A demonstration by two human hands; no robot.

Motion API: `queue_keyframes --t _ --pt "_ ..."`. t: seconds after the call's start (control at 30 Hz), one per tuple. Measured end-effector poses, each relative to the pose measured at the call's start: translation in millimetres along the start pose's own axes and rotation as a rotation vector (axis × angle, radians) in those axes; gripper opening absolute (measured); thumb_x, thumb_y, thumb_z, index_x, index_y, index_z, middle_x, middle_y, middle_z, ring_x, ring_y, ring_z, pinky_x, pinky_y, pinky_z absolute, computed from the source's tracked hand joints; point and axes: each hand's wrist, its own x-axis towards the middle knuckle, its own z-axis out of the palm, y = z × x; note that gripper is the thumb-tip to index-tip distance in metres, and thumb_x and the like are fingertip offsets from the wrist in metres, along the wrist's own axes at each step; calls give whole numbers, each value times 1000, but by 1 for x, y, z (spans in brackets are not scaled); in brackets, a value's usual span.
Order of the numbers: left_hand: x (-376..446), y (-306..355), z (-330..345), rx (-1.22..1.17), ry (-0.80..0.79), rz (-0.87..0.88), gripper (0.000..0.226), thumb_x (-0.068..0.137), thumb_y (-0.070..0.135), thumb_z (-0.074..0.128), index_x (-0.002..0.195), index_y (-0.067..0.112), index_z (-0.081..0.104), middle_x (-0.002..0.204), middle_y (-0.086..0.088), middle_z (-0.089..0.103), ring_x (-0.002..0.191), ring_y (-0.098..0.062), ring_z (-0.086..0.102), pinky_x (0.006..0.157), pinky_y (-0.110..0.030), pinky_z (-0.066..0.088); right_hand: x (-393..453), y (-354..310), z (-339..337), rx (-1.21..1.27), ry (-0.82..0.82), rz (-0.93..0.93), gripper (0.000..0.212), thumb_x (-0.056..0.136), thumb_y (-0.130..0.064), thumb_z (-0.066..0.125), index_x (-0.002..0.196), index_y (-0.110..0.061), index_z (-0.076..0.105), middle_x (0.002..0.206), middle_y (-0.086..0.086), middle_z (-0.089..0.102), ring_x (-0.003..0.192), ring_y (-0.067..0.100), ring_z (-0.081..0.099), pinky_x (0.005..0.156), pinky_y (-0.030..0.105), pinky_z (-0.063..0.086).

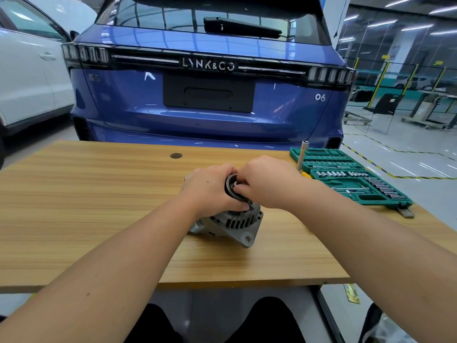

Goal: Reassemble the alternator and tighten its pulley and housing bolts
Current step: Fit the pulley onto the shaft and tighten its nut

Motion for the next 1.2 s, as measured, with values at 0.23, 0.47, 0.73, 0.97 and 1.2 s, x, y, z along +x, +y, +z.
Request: queue_keyframes --t 0.23,0.47,0.73,0.97,1.2 --pt "1 -1 1 21 9 4 68 66 67 81 124 41 57 109 18 68 103 -13 62 96 -45 50 4 7 8 69 3 78 40 97 -58 49 83 -23 64 72 -3 60 67 16 58 54 32 48" --pt "2 -3 2 11 12 13 65 65 66 82 120 41 56 106 20 66 101 -10 60 96 -43 47 0 26 -3 172 31 52 21 97 -33 56 105 -24 72 91 -7 68 72 9 60 59 33 57" --pt "5 -6 5 42 24 41 53 66 67 80 101 48 45 83 28 52 88 -8 52 83 -38 40 4 12 3 172 -13 -121 26 96 -26 62 120 -27 72 104 -2 68 94 20 61 84 39 55" --pt "5 -7 6 39 35 35 66 65 70 79 120 42 56 98 23 59 92 -8 54 87 -39 44 0 15 1 171 -15 -108 18 95 -24 63 102 -21 79 105 -4 65 93 17 60 84 37 56" --pt "5 -6 6 38 30 41 65 65 71 78 118 41 57 98 22 61 93 -8 56 91 -42 49 -9 13 11 159 67 -145 25 101 -29 57 111 -19 77 115 -5 58 101 16 55 90 37 50"
